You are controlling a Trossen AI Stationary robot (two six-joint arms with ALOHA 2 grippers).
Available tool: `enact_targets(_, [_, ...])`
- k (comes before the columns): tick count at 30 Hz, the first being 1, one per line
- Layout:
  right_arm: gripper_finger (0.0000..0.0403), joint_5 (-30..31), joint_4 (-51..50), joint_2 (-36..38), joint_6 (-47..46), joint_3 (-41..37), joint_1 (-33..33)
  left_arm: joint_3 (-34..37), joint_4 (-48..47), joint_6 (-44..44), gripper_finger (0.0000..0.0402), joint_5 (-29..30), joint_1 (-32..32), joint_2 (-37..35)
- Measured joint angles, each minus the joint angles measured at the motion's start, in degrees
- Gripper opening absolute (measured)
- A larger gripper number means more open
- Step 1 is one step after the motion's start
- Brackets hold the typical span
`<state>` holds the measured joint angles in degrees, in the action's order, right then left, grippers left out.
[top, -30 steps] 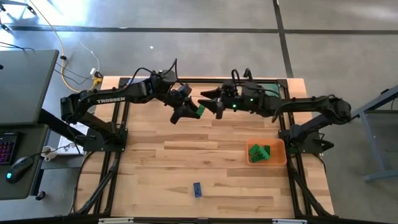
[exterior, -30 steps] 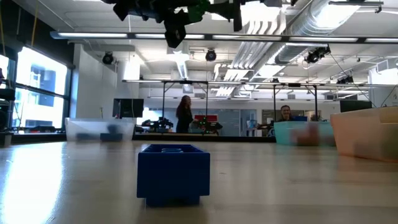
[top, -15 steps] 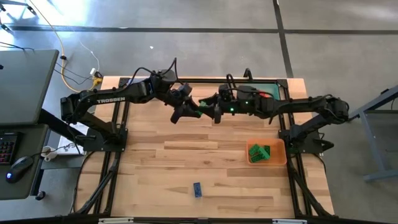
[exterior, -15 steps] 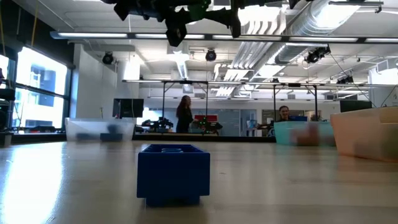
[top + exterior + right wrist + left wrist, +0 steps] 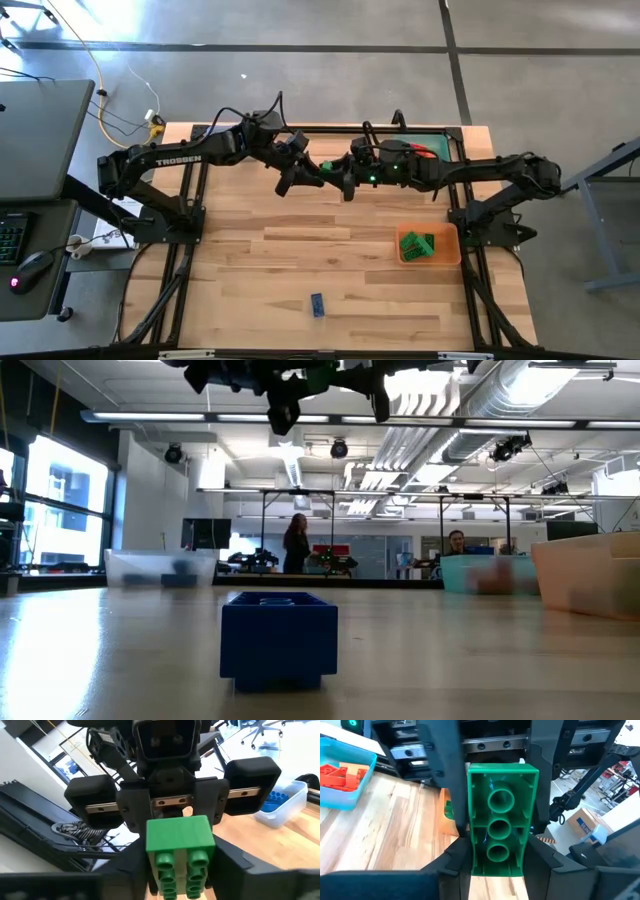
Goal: Sort & place blocks by color
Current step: Put the green game piece into the orange bin
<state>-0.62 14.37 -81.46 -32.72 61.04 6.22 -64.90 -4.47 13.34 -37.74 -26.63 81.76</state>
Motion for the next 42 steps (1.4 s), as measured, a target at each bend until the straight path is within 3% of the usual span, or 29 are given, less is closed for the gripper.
enact_targets(3, [0.0112, -0.4, -0.3, 0.0, -0.3, 0.0, 0.0, 0.0, -0.4, 0.7, 0.0124, 0.0, 0.0, 0.0])
enact_targets(8, [0.0112, -0.6, -0.5, 0.0, -0.5, 0.0, 0.0, 0.0, 0.0, 0.0, 0.0167, 0.7, 0.0, 0.0])
enact_targets(16, [0.0112, 1.1, -6.9, 0.1, -0.9, 0.1, 0.1, 0.0, -2.4, 4.4, 0.0195, 6.8, -0.1, 0.0])
enact_targets(24, [0.0112, -2.1, -23.1, 0.2, -5.0, 0.1, 0.0, 0.0, -8.6, 3.3, 0.0226, 14.7, -0.5, -0.1])
enact_targets(33, [0.0112, -6.9, -40.1, 0.2, -7.4, 0.0, -1.7, 0.0, -9.9, 1.5, 0.0229, 14.6, 0.1, -0.1])
enact_targets(42, [0.0112, -8.0, -53.1, 1.2, -8.0, 0.0, -5.5, 0.0, -10.2, 1.5, 0.0229, 14.4, 0.1, -0.1])
